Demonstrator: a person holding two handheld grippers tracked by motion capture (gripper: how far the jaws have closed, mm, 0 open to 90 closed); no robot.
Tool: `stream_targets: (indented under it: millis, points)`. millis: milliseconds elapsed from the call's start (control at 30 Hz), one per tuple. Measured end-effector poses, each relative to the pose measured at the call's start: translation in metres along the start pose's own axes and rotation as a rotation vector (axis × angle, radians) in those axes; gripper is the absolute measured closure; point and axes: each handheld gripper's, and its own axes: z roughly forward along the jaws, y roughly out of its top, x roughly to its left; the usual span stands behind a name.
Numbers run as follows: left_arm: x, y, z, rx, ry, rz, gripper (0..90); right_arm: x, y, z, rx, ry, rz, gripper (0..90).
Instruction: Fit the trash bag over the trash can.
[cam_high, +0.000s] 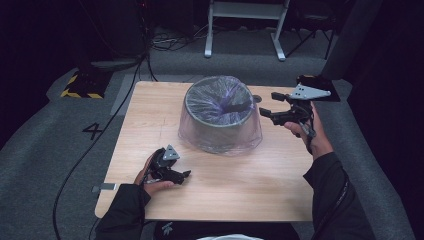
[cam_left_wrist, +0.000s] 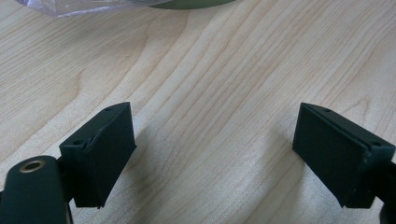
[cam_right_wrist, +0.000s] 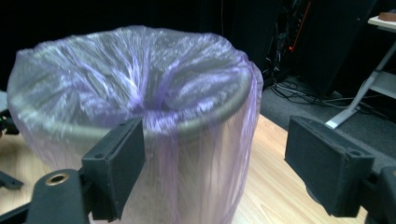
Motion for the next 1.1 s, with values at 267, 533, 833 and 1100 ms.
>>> stream_targets:
  millis: [267,533,833,1100]
  points:
    - [0.0,0.0,0.0,0.0,0.0,0.0,12.5,0.007,0.009,0.01,-0.003,0.025,-0.015,20.1]
    - [0.0,0.0,0.0,0.001,0.001,0.003,12.5,0.019,0.02,0.024,-0.002,0.036,-0.023,20.6]
    - [0.0,0.0,0.0,0.001,0.002,0.003,12.5,0.032,0.031,0.042,0.016,0.053,-0.05,20.6]
    - [0.0,0.0,0.0,0.002,0.002,0.002,12.5,0.038,0.041,0.044,0.018,0.054,-0.069,21.2]
